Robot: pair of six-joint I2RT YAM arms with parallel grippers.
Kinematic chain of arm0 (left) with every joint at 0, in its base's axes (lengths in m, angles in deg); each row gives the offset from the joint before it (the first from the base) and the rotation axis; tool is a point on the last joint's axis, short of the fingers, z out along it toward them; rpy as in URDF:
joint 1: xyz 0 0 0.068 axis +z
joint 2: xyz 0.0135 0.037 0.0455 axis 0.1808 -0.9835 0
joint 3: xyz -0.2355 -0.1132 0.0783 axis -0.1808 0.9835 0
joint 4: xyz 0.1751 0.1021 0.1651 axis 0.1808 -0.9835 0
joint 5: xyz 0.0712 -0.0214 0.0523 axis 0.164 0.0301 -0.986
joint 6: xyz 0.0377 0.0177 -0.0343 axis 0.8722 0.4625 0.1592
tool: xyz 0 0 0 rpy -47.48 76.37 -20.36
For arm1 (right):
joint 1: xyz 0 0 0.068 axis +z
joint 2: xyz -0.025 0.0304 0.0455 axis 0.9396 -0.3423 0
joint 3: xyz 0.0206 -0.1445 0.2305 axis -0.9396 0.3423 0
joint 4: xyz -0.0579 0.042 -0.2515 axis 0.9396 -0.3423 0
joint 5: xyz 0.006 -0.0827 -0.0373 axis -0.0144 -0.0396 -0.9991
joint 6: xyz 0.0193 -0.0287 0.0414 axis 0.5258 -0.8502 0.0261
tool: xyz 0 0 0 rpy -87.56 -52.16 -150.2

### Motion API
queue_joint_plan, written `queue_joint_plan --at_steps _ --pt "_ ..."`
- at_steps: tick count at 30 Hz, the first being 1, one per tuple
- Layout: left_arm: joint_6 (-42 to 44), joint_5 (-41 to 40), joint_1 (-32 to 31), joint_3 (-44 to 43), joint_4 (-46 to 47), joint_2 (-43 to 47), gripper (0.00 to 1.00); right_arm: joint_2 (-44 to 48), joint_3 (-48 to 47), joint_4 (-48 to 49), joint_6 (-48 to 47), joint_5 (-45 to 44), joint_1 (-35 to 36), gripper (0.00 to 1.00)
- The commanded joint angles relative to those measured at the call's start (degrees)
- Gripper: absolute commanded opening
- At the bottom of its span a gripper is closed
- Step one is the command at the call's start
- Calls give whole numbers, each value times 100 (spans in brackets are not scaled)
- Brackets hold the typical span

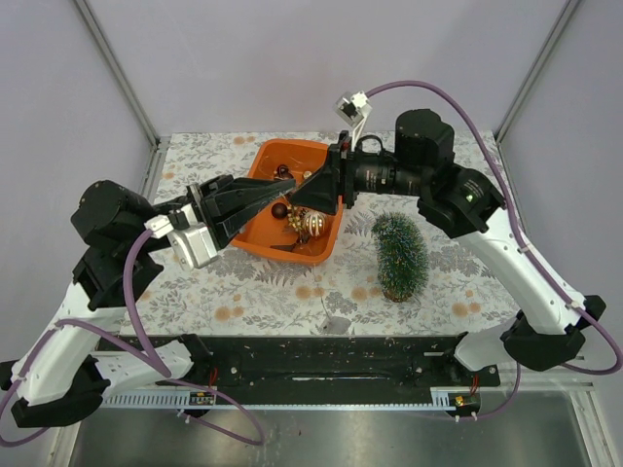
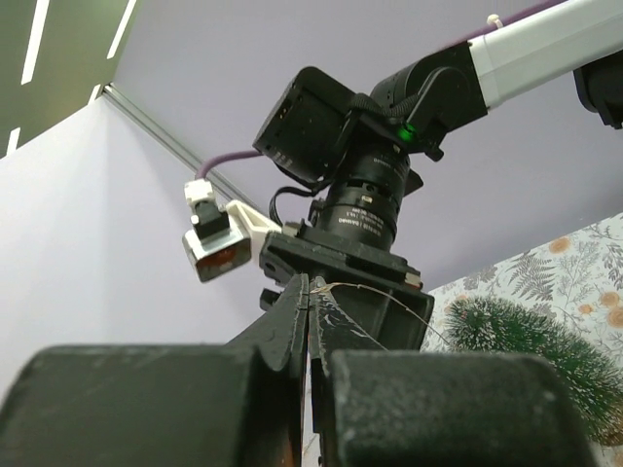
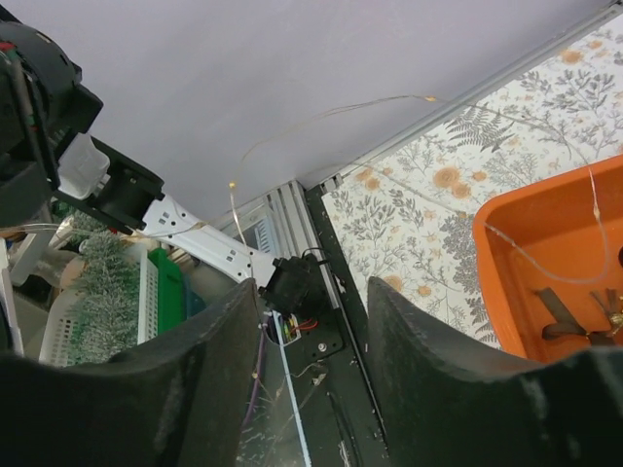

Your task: Decorate the small christmas tree

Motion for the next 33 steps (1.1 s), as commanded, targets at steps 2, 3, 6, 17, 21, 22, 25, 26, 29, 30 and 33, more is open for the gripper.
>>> queue_joint_plan --at_steps 2,3,6,17,21,22,25,26,29,30,33 --pt "-57 -95 -20 14 391 69 0 -125 4 190 -102 -156 229 48" --pt "-66 -103 -11 23 408 86 0 -160 -48 129 -120 -217 256 40" --pt "-83 -103 -11 67 426 112 0 -230 -163 67 -155 -305 274 24" --pt "57 -270 -11 234 374 402 0 -309 -962 -820 -752 -1342 265 0" --pt "145 -454 -20 365 364 578 0 -397 -1489 -1416 -1016 -1334 265 0" --pt "154 -533 -20 435 425 622 0 -406 -1586 -1566 -1069 -1369 265 0" --pt "224 -779 -20 664 601 815 0 -293 -1763 -1954 -1227 -1701 265 0" --pt "259 -824 -11 691 602 877 0 -214 -1737 -1954 -1262 -1921 265 0" --pt "312 -877 -20 717 435 1009 0 -151 -1885 -1972 -1368 -2396 186 0" --pt "330 -842 -11 752 383 1061 0 -195 -2042 -1981 -1359 -2502 125 0" --pt "347 -789 -20 858 233 1202 0 -397 -2613 -2051 -1350 -2862 -60 0"
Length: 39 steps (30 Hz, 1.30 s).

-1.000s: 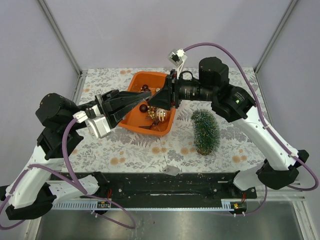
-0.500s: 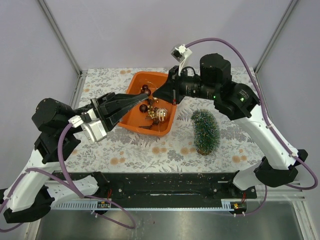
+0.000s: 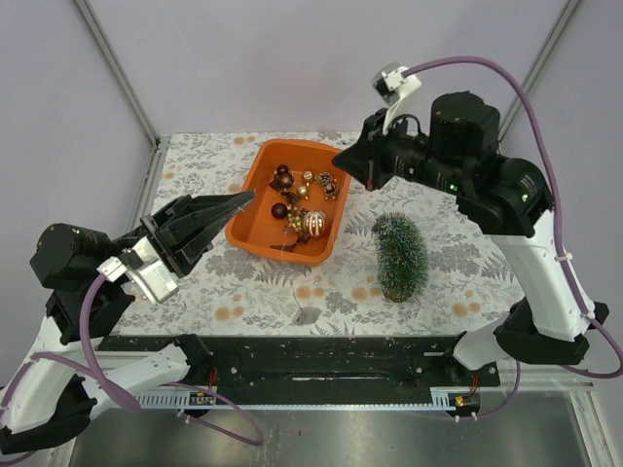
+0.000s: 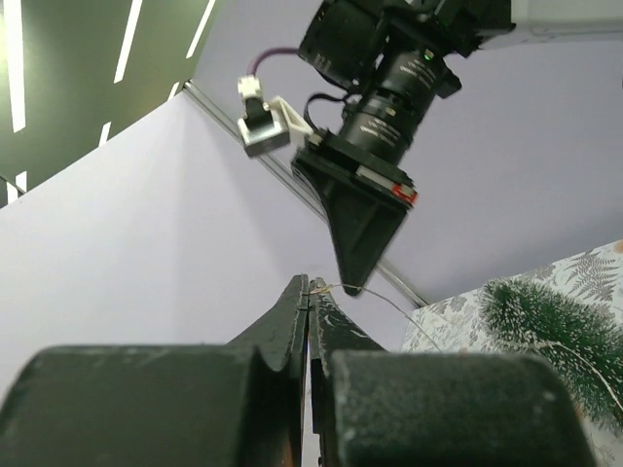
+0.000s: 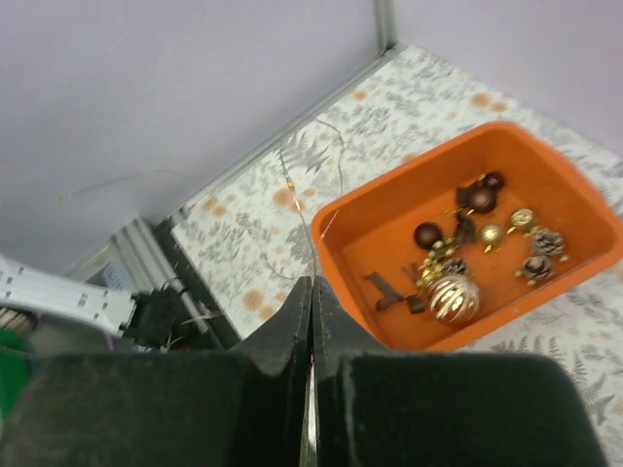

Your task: Decorate the small christmas tree

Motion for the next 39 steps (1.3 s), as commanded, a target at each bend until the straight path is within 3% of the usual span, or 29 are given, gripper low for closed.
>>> queue_joint_plan --at_steps 1,6,10,17,24,30,36,39 --pt "92 -94 -20 132 25 199 0 -165 -966 -21 -174 -889 -270 0" --pt "135 -59 -20 106 -229 375 0 -491 -1644 225 -201 -1373 -622 0" --pt "267 56 -11 53 -511 472 0 -737 -2022 208 -52 -1076 -920 0" --pt "513 222 -11 378 -740 709 0 -702 -2058 252 -270 -1171 -982 0" --pt "592 328 -3 589 -749 727 0 -860 -2313 383 -1062 -2304 -1114 0" --pt "820 442 -11 993 -959 876 0 -1106 -2226 857 -1720 -3806 -1307 0" --pt "1338 433 -20 1511 -837 990 0 -1344 -2208 1113 -1862 -4168 -1659 0" --pt "2101 530 -11 1976 -679 982 0 -1300 -2059 1183 -1792 -4081 -1843 0"
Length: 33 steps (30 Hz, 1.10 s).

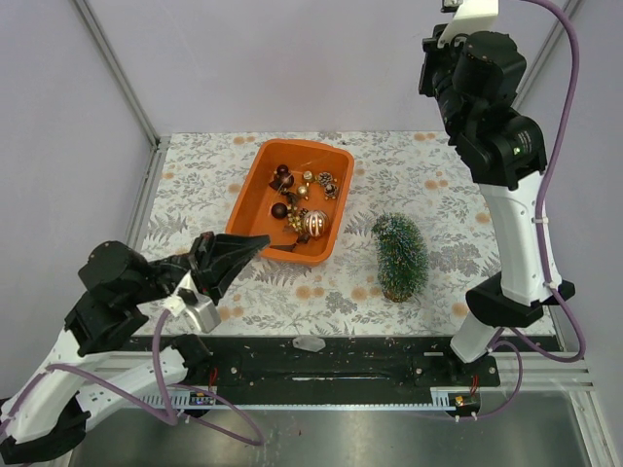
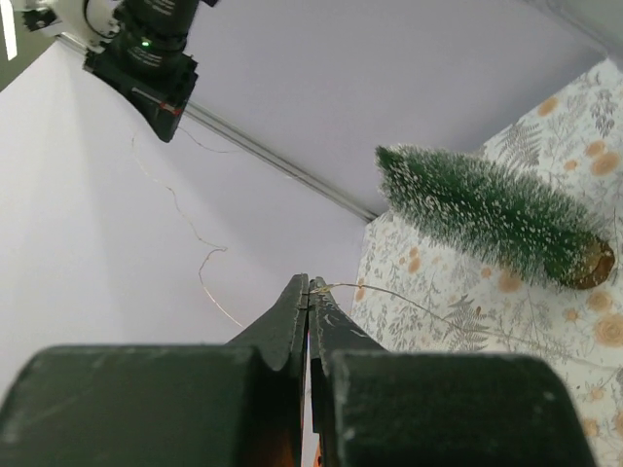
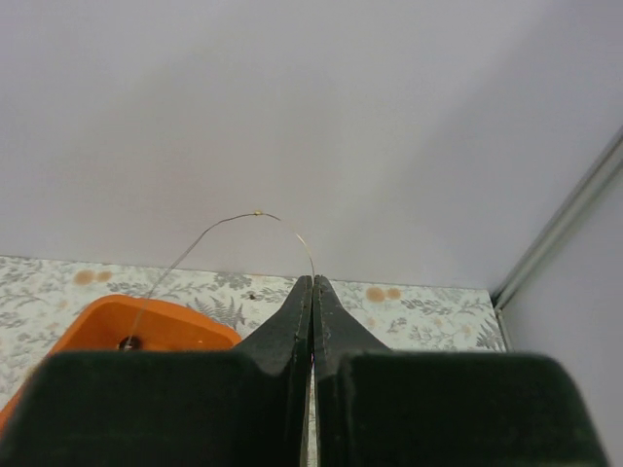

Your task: Decorate the small christmas tree

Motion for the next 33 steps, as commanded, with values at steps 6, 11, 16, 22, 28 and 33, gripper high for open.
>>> queue_joint_plan --at_steps 6,11,16,22,28,33 --pt "2865 277 -11 1640 1373 -223 0 360 710 764 -23 -71 -490 0" --pt "2677 23 -11 1467 2297 -899 0 360 728 772 47 52 -674 0" --pt "2166 -13 -20 956 2860 -1366 0 404 727 772 223 96 -929 0" --pt "2113 23 -20 798 3115 -1603 0 571 1227 895 346 -36 -1044 0" --pt "2313 -215 -20 894 3116 -1911 0 791 1826 1098 452 -62 -1254 0" --pt "2341 -618 -3 1000 3440 -2358 0 782 2002 1150 610 210 -1571 0"
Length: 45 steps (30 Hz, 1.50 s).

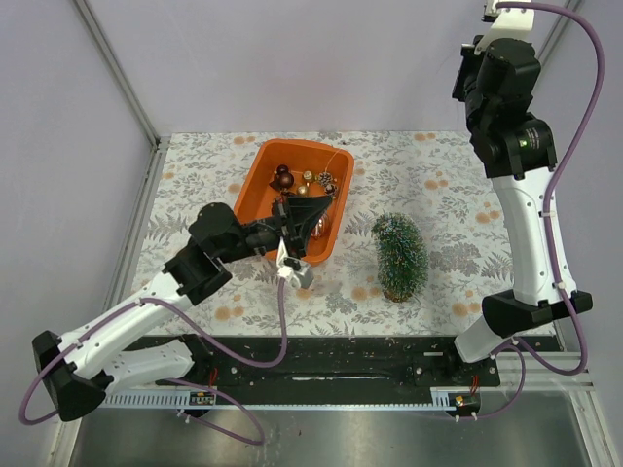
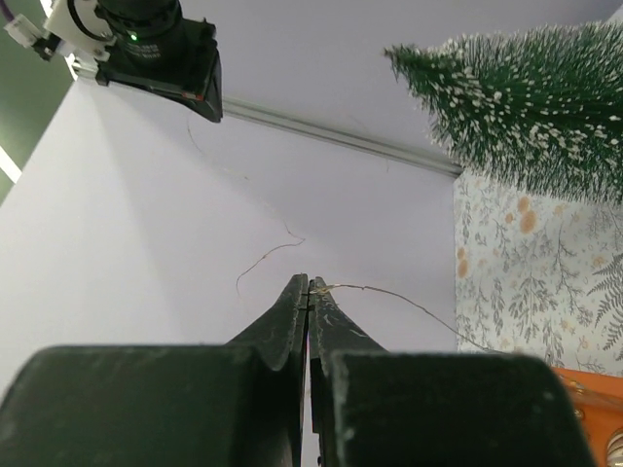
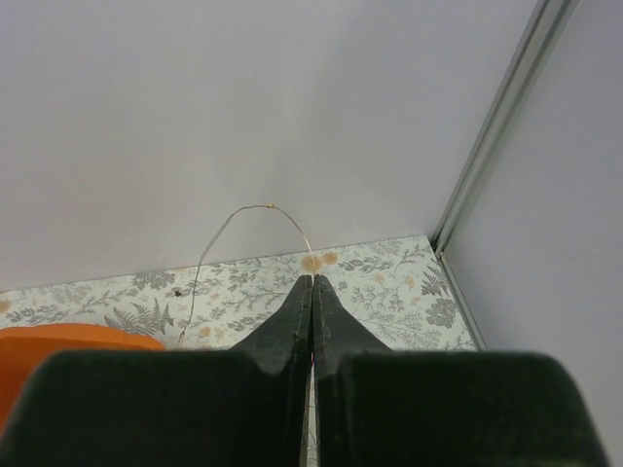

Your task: Decorate the small christmas tree

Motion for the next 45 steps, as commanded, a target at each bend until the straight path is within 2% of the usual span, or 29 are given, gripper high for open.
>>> queue_joint_plan --at_steps 1,3,5,8,9,10,15,18,21,28,33,37,42,45 --pt "-15 -473 -2 -19 658 -409 0 129 92 366 201 153 -281 0" --pt "-165 -509 -11 -63 825 -638 4 59 101 383 219 189 -413 0" --pt "-156 -491 -3 -107 756 -744 48 6 135 366 254 145 -527 0" --pt "-121 -342 -11 -124 598 -754 71 14 337 375 289 -48 -764 0" --pt "-95 -359 -20 -116 528 -736 88 32 468 401 324 -66 -844 0" --pt "-86 -403 -20 -116 440 -727 99 58 583 410 333 -75 -958 0" --pt "11 -710 -11 -28 -88 -508 99 120 1154 357 921 -224 -1581 0" --pt "-34 -746 -11 33 -447 -262 99 164 1418 357 1675 424 -2266 0" --pt "-60 -842 -3 156 -606 -25 99 129 1454 322 2222 540 -2671 0" --pt "-165 -931 -3 341 -1256 722 99 -416 479 -12 2670 -469 -3137 0" --pt "-375 -685 -20 184 -1696 1136 99 -872 259 -161 3048 -506 -3542 0" --pt "-920 -798 -64 -238 -2091 1224 99 -1312 -91 -240 3066 -515 -3727 0" --pt "-1097 -869 -64 -388 -2268 1426 99 -1252 -383 -434 3242 -829 -3929 0" --pt "-1281 -799 -55 -397 -2321 1558 99 -848 -225 -653 3479 -971 -4175 0"
